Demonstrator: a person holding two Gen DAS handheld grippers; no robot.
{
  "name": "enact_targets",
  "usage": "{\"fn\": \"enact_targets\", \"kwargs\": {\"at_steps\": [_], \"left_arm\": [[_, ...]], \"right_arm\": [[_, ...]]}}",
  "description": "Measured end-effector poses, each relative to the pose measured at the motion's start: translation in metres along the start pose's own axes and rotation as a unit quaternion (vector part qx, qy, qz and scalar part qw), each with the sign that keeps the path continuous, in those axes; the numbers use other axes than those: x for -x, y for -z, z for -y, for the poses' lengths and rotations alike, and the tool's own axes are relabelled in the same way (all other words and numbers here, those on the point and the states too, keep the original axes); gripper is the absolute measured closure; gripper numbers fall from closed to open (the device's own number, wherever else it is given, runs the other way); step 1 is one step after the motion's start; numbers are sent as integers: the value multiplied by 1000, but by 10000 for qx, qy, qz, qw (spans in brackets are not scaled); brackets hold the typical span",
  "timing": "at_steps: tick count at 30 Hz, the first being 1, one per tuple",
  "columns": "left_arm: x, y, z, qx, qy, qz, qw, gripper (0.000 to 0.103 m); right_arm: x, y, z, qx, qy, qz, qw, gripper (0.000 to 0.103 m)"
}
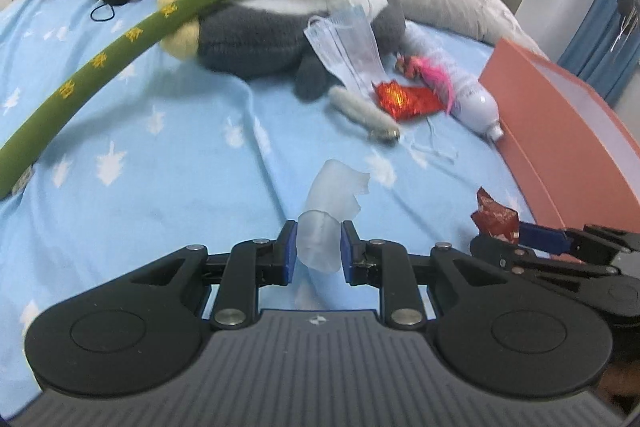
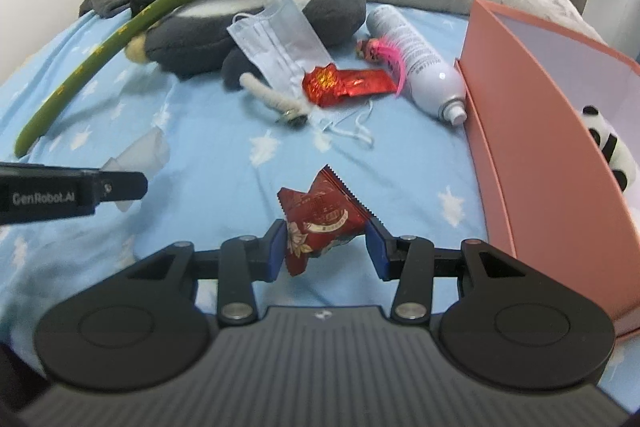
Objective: Organize soft objects
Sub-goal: 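Lift and carry the snack packet toward the pink box while the left carries the plastic piece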
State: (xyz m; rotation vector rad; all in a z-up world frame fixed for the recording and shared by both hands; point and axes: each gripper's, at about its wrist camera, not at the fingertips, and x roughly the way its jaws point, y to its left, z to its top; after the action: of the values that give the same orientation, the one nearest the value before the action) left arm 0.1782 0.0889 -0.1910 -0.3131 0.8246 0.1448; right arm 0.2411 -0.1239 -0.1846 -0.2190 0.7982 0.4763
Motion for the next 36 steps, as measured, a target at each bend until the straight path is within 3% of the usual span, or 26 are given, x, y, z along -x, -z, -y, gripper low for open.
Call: {"fn": "enact_targets", "kwargs": {"at_steps": [4, 8, 11, 18, 21, 23, 24, 27, 36], "left_arm": [[14, 5, 4, 82, 16, -108, 9999, 77], [25, 7, 9, 22, -77, -76, 9999, 77], [29, 6, 10, 88, -78, -47, 9999, 77], [19, -5, 10, 180, -99, -107, 9997, 76], [8, -11, 8, 238, -94, -212, 9994, 76], [-1, -18, 7, 246, -113, -304, 9992, 76], [-7, -22, 6, 286, -84, -372, 9989, 76], [-20, -35, 3, 442, -67, -608, 9971, 76], [-33, -76, 1, 543, -127, -1098, 9924, 76]], "right_arm": [[4, 5, 4, -178, -25, -165, 9997, 52], [12, 13, 7, -551, 65, -254, 9981, 35], [17, 17, 11, -982, -51, -308, 9947, 35], [1, 13, 34, -2525, -292, -507, 9658, 35], [-15, 8, 37, -2802, -178, -627, 9577, 36], [-24, 4, 35, -2694, -85, -689, 9605, 40], [-29, 1, 34, -2600, 13, -767, 9626, 50], [-36, -6, 36, -2399, 217, -983, 9656, 60], [-36, -39, 33, -1697, 262, -1542, 9730, 64]]}}
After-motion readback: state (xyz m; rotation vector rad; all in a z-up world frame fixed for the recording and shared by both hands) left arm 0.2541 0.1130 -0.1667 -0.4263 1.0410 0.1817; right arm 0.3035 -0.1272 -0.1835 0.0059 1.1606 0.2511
